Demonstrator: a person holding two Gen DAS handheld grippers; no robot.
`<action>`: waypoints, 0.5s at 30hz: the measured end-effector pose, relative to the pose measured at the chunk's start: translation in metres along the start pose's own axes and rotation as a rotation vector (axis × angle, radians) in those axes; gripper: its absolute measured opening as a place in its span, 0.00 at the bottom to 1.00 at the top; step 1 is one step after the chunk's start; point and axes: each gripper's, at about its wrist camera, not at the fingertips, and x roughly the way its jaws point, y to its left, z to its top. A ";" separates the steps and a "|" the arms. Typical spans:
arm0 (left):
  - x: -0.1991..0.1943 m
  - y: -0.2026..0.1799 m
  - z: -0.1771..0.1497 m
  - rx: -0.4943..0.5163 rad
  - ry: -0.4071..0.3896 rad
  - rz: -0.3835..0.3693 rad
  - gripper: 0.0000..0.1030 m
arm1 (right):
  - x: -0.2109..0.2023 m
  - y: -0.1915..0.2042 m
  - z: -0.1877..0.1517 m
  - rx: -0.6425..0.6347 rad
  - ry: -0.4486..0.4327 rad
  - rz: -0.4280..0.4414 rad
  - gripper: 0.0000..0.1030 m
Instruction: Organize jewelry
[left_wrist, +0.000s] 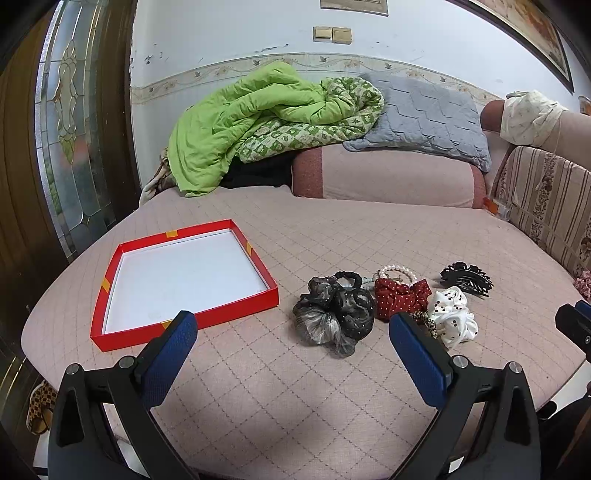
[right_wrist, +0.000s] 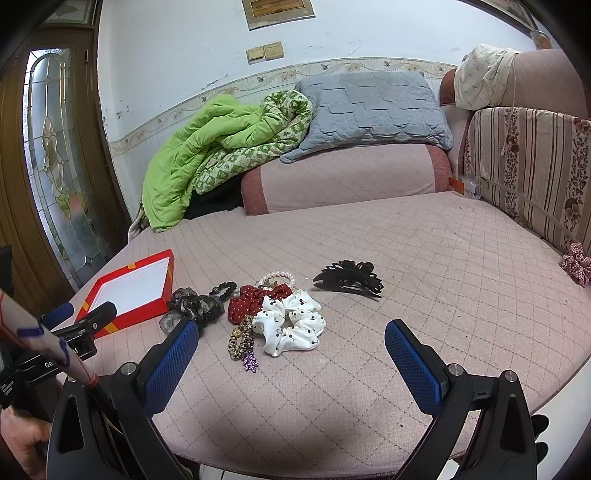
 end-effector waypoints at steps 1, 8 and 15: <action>0.000 0.000 0.000 0.001 -0.004 0.001 1.00 | 0.000 0.000 0.000 0.000 0.000 -0.002 1.00; 0.001 0.001 -0.002 0.001 -0.013 -0.008 1.00 | 0.000 0.000 0.000 -0.002 0.001 -0.002 1.00; 0.012 0.007 -0.004 -0.037 0.021 -0.014 1.00 | 0.003 -0.002 -0.001 -0.018 0.014 -0.005 1.00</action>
